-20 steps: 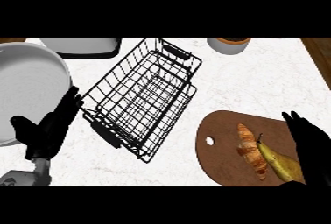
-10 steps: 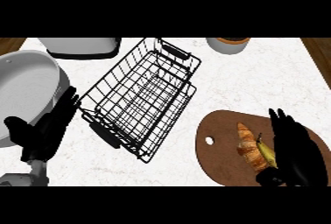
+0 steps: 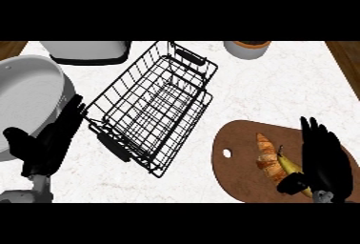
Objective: Pick the pear from the cutting board and place it in the tiered basket
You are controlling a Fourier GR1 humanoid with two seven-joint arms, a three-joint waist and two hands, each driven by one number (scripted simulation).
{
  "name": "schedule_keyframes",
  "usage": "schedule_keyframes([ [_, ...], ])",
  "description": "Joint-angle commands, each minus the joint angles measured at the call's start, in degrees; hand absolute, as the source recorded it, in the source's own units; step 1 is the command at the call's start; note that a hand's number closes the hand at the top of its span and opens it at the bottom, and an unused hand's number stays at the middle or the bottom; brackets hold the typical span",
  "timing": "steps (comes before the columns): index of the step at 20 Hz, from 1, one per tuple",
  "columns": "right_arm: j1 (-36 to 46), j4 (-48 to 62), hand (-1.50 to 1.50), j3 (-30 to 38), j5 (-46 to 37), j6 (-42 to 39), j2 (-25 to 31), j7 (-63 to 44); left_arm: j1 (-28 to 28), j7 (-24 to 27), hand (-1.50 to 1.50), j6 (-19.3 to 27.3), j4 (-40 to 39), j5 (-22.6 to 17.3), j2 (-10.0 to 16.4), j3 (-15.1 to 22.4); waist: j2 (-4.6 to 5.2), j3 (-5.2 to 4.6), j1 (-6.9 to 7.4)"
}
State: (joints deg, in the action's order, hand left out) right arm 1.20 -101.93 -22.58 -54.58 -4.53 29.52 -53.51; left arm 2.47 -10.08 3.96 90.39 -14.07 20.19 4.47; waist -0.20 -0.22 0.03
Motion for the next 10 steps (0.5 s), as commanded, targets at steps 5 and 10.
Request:
schedule_keyframes([
  [5,1.23,4.32,-1.5,2.84,-6.78,0.3,-3.27,2.66,1.05,-0.11,0.0,-0.32,-1.49,4.01,-2.98,-0.69,0.21,0.22,-0.07],
  [10,-3.86,4.89,1.5,3.55,-0.98,-3.84,-3.46,4.92,-0.72,-1.94,0.0,-2.45,1.59,2.14,-0.95,-2.8,0.19,0.23,-0.02],
])
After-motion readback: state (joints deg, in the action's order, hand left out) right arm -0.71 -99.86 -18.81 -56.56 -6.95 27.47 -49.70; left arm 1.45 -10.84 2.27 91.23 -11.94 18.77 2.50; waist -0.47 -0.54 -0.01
